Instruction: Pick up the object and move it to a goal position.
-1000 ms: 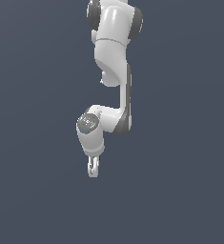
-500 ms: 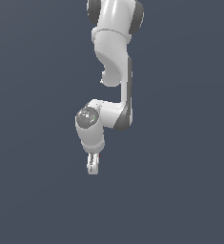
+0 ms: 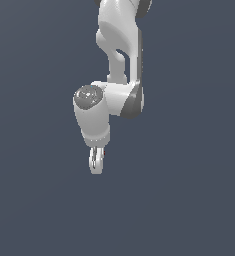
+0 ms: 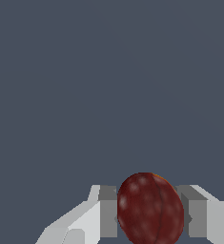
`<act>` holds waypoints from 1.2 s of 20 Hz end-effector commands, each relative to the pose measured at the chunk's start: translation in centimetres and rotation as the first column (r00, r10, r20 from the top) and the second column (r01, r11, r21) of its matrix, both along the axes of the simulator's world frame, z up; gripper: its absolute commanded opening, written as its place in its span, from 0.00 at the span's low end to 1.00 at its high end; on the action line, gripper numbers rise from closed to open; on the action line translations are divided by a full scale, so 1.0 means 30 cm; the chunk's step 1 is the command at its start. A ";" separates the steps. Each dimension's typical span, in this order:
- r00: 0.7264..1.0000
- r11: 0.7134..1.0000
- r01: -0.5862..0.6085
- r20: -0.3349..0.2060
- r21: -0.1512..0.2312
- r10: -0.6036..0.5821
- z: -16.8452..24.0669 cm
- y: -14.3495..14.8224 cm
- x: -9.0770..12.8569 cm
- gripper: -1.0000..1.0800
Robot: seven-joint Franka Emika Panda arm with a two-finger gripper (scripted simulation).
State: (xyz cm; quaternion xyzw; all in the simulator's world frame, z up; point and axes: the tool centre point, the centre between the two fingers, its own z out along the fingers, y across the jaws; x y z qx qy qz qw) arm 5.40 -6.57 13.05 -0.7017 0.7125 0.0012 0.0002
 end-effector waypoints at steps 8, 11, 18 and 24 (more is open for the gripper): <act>1.000 1.000 0.002 0.001 -0.001 -0.002 0.383 0.024 -0.025 0.00; 1.000 1.000 0.002 0.001 -0.002 -0.002 0.502 0.031 -0.031 0.00; 1.000 1.000 0.002 0.001 -0.003 -0.002 0.770 0.051 -0.043 0.00; 1.000 1.000 0.001 0.001 -0.003 -0.001 0.973 0.068 -0.048 0.00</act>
